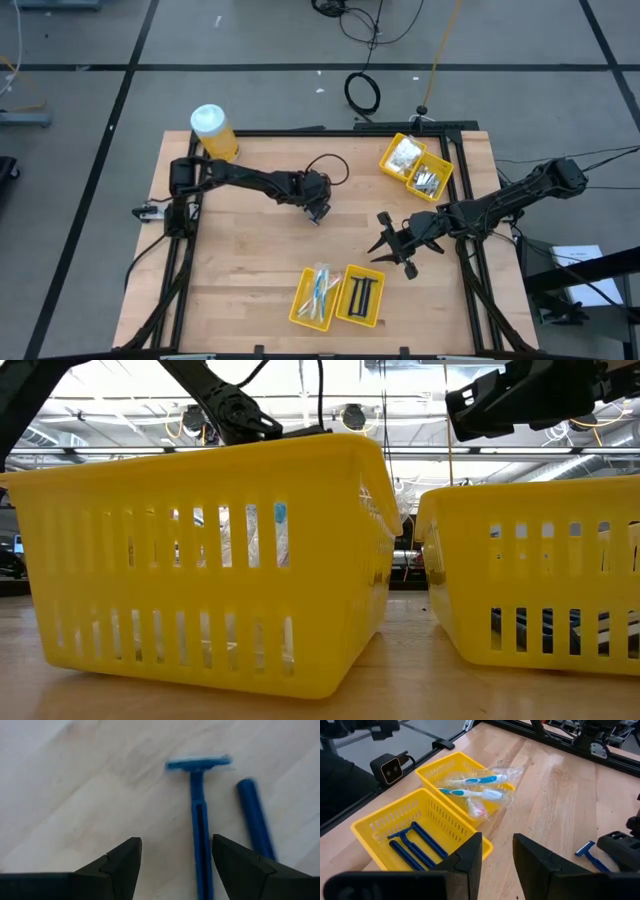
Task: Pick & Place Travel size toiletries
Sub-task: Put the blue rolled gauze into the bottom right yellow bin
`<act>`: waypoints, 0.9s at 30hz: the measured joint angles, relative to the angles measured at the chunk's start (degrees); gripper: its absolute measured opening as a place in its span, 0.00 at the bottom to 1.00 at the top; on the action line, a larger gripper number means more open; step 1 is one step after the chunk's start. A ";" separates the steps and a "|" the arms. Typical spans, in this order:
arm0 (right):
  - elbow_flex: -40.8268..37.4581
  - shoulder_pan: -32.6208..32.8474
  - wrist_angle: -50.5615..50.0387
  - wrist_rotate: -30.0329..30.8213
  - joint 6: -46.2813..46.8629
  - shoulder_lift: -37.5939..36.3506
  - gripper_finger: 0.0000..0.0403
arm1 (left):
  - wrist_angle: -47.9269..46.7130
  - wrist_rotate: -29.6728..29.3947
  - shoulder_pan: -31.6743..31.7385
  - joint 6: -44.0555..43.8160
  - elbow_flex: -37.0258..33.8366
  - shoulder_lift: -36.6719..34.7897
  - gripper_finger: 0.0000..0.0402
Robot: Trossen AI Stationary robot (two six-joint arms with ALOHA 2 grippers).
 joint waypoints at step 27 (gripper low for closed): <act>0.00 0.02 -0.31 0.33 0.61 0.00 0.24 | -1.29 5.94 -1.37 1.93 -0.25 0.11 0.03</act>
